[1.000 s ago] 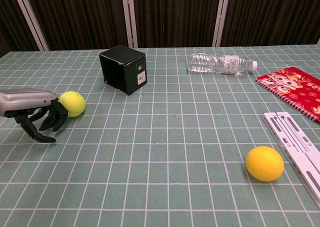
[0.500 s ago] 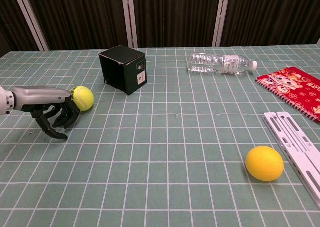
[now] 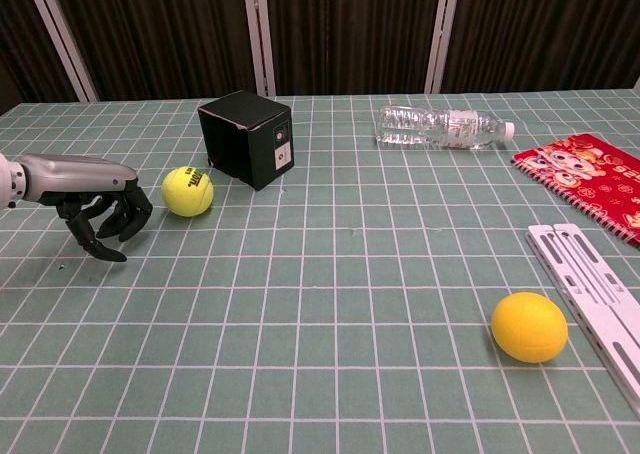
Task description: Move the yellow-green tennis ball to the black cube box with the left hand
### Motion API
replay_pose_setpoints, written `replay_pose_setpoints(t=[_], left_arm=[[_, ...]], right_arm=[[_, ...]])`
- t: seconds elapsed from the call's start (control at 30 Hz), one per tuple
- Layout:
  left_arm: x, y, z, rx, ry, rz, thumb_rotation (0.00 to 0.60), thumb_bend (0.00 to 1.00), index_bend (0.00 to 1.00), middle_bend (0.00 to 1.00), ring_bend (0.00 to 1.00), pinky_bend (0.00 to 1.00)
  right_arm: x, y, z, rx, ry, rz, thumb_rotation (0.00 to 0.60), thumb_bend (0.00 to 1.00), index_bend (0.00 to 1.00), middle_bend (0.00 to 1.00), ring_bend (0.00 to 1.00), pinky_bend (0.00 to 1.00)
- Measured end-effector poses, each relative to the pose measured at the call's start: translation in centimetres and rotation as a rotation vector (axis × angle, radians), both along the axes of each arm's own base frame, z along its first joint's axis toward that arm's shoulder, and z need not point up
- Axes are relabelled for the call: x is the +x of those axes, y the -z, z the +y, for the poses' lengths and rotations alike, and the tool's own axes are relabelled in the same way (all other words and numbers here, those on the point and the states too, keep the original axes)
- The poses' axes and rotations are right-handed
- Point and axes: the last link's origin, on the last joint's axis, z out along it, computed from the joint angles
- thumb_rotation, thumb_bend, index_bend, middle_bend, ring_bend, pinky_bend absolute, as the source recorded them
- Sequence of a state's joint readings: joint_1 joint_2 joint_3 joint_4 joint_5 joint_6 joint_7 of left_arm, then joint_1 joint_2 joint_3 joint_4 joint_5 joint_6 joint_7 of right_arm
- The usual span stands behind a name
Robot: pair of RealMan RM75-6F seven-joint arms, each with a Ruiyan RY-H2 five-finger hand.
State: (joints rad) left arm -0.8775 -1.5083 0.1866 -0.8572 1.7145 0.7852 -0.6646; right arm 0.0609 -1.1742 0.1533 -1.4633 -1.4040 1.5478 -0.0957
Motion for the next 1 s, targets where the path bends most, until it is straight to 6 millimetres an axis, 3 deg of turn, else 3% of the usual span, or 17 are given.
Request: replay_pose_setpoints(t=[0.17,0.47,1.0], left_arm=[[0.1,0.6,0.7,0.007,-0.017,0.0,0.539,0.2,0.62,0.72,0.57,0.71],[2.7,3.4,1.2,-0.025,0.036,-0.065,0.546,0.2,0.62,0.72,0.57,0.71],[3.6,3.2,2.8,0.014,0.029,-0.061,0.563,0.2,0.63,0.72,0.57,0.71]], right_arm=[[0.1,0.2,-0.1,0.008,-0.004,-0.003,0.6,0.19,0.0,0.0,0.0,0.0],[0.4,0.1,0.3,0.004,-0.016,0.002,0.6,0.19,0.0,0.0,0.0,0.0],[0.3,-0.5,0.6,-0.011,-0.016,0.0,0.6,0.19,0.0,0.0,0.0,0.0]])
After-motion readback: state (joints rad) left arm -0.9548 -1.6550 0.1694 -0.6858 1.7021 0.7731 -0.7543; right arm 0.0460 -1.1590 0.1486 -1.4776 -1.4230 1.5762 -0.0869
